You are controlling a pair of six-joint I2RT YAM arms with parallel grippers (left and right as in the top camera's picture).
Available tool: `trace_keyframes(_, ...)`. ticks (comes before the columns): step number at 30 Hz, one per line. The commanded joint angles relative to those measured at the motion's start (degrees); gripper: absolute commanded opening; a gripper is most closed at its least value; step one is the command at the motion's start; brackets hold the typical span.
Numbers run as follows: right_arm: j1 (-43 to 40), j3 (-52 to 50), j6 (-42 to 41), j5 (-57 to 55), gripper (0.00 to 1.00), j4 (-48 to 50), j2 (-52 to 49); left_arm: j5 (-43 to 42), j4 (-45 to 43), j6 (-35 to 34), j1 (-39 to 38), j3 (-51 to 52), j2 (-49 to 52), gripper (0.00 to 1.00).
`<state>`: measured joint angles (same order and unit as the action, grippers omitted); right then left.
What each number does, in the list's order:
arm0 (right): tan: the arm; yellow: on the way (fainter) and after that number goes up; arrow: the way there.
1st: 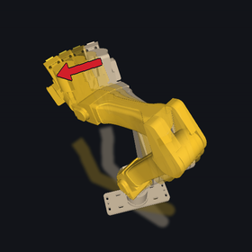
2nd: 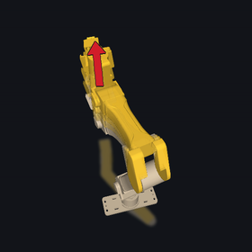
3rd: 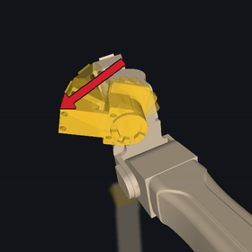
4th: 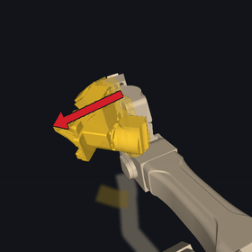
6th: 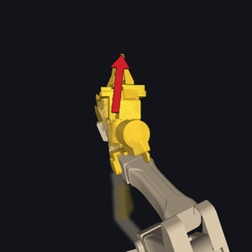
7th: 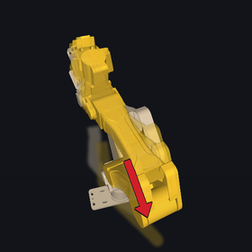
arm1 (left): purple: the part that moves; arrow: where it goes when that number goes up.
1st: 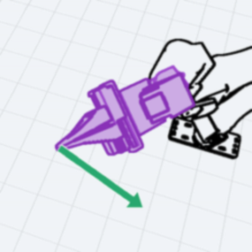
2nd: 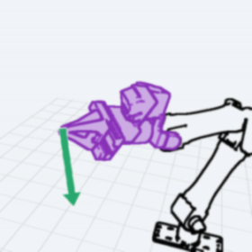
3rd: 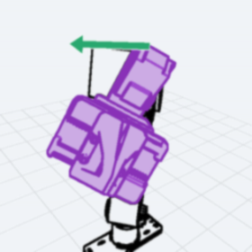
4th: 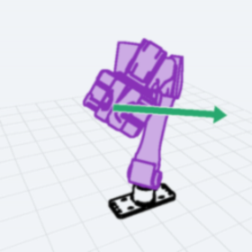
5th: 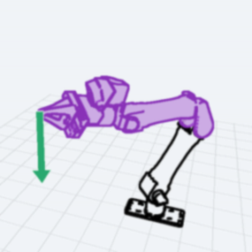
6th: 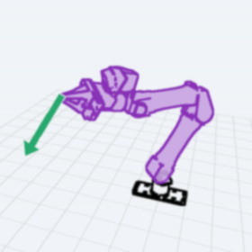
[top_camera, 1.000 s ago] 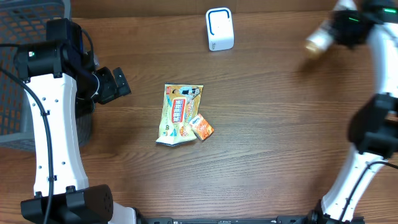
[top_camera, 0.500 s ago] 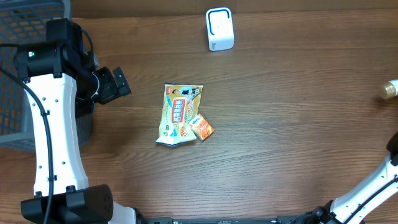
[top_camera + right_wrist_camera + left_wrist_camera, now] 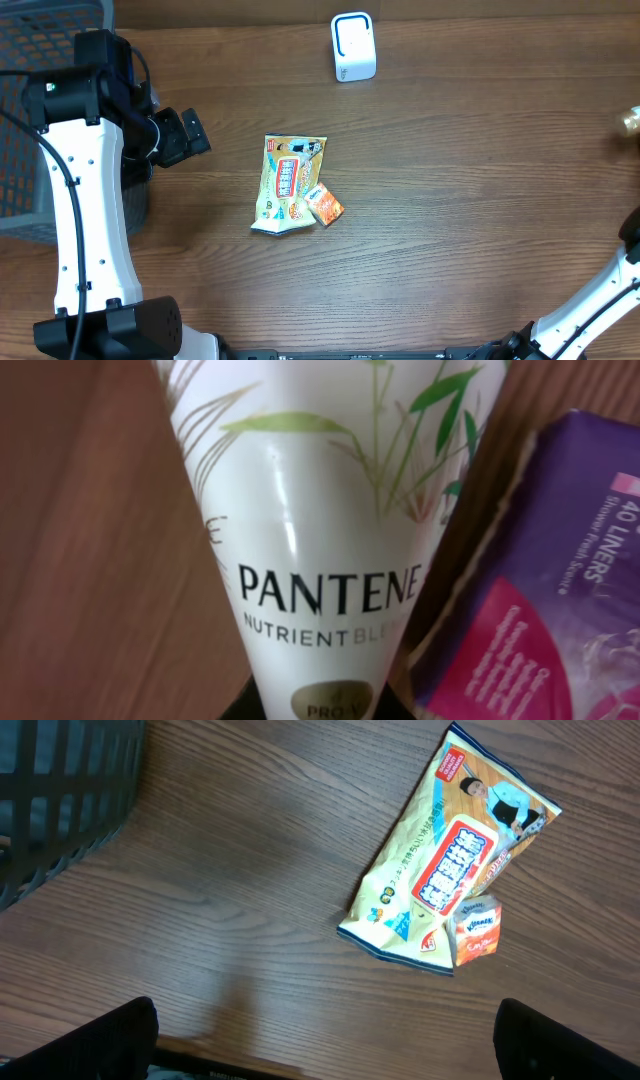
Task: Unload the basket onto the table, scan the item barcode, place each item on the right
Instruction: 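Carry the white tube to the right edge and set it down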
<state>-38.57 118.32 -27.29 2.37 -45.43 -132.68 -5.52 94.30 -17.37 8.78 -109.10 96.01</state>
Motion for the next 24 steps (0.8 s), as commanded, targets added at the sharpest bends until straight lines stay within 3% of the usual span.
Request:
trace_keyframes(1,-0.50,0.22,-1.25,-5.35,0.04,0.39,-3.52,-0.02,-0.09,1.09,0.59,0.00,-0.11,1.00)
trace_keyframes(14,-4.20,2.69,-2.99,-6.82,0.05,-7.17,-5.62,-0.02,-0.09,1.07,0.59,0.00,-0.11,1.00)
trace_keyframes(24,-6.14,17.97,-4.42,-6.14,0.37,-19.21,-5.53,-0.02,-0.09,1.09,0.59,0.00,-0.11,1.00)
